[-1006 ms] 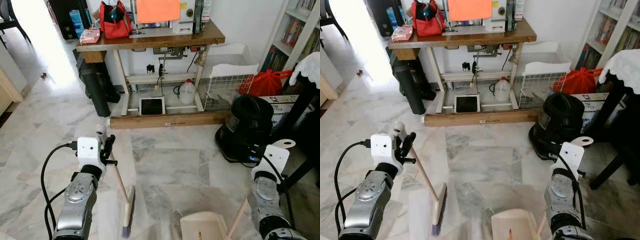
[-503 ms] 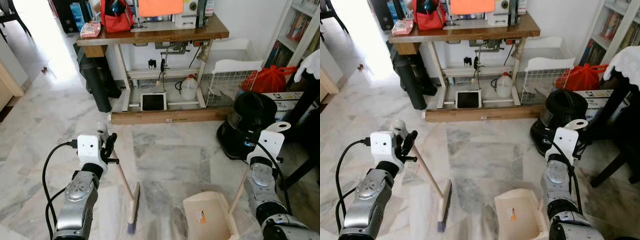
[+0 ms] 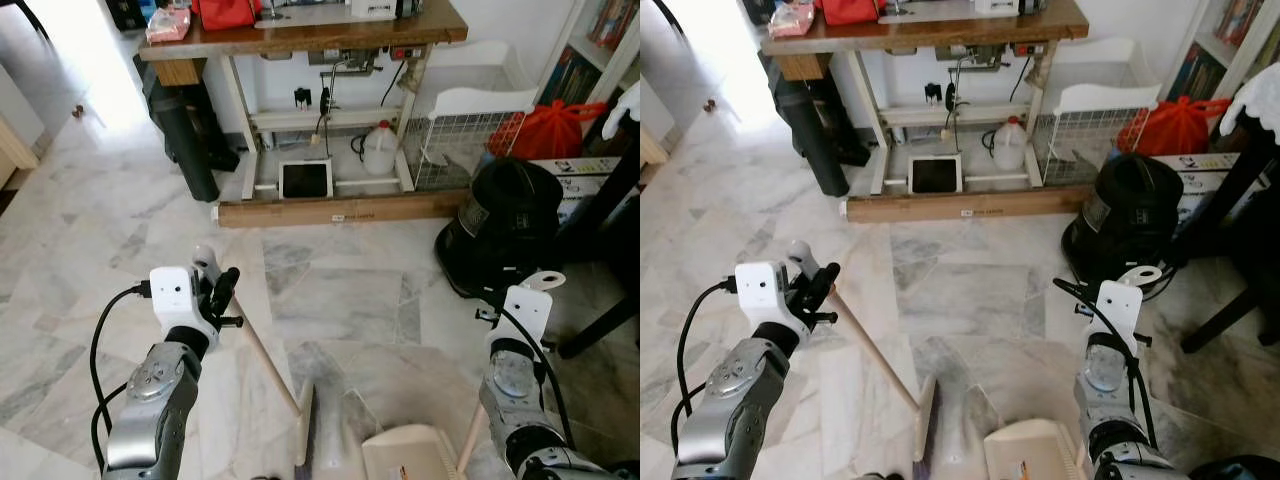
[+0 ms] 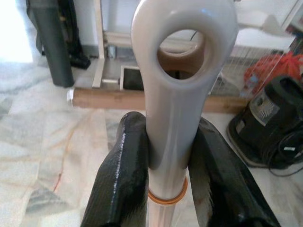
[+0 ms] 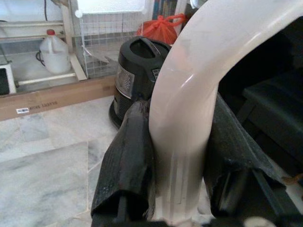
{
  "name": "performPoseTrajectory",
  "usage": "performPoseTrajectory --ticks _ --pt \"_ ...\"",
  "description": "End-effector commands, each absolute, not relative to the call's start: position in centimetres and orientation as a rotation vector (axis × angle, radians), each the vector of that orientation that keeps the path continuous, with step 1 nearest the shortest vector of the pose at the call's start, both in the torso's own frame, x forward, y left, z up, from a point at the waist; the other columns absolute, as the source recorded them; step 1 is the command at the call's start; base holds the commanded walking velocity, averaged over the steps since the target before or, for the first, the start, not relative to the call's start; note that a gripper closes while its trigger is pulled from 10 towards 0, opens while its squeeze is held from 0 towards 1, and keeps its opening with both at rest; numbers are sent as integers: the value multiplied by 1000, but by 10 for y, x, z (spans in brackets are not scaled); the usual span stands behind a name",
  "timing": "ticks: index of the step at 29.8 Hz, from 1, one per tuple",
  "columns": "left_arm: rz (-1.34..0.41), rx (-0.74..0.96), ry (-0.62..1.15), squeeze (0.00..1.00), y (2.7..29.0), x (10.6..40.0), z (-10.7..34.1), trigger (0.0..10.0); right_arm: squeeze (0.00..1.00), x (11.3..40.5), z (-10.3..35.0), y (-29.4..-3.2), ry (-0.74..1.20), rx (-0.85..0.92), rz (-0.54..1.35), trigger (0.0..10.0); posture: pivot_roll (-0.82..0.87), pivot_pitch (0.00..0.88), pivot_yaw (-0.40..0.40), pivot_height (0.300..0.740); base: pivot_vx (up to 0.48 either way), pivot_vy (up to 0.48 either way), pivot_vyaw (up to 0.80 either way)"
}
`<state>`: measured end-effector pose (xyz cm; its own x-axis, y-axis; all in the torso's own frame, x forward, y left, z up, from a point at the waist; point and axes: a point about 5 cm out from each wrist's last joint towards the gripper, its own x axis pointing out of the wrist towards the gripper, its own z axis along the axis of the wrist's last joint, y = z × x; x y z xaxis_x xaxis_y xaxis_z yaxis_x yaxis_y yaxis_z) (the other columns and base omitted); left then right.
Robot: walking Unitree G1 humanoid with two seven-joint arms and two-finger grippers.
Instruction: Sweep floor
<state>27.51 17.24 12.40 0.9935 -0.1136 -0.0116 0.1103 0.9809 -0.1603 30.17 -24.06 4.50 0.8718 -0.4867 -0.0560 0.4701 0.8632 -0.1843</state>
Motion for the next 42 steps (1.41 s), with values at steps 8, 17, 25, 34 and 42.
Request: performPoseTrajectory --ticks 8,17,25,34,42 --pt "-65 -135 -39 0 187 277 141 10000 0 302 46 -240 90 -168 -521 10000 165 206 49 740 0 0 0" --pt "-94 -116 -16 0 189 280 138 10000 0 313 64 -246 38 -248 -602 10000 170 207 55 740 0 0 0" --pt "-68 -120 -26 0 198 279 141 10000 0 318 75 -247 -24 -197 -618 10000 174 208 54 740 0 0 0" --pt "-88 -135 -29 0 192 277 142 10000 0 323 72 -236 -13 18 -515 10000 175 218 60 740 0 0 0" --pt "-106 -143 -23 0 190 276 141 10000 0 318 69 -243 -13 -25 -517 10000 177 216 63 740 0 0 0"
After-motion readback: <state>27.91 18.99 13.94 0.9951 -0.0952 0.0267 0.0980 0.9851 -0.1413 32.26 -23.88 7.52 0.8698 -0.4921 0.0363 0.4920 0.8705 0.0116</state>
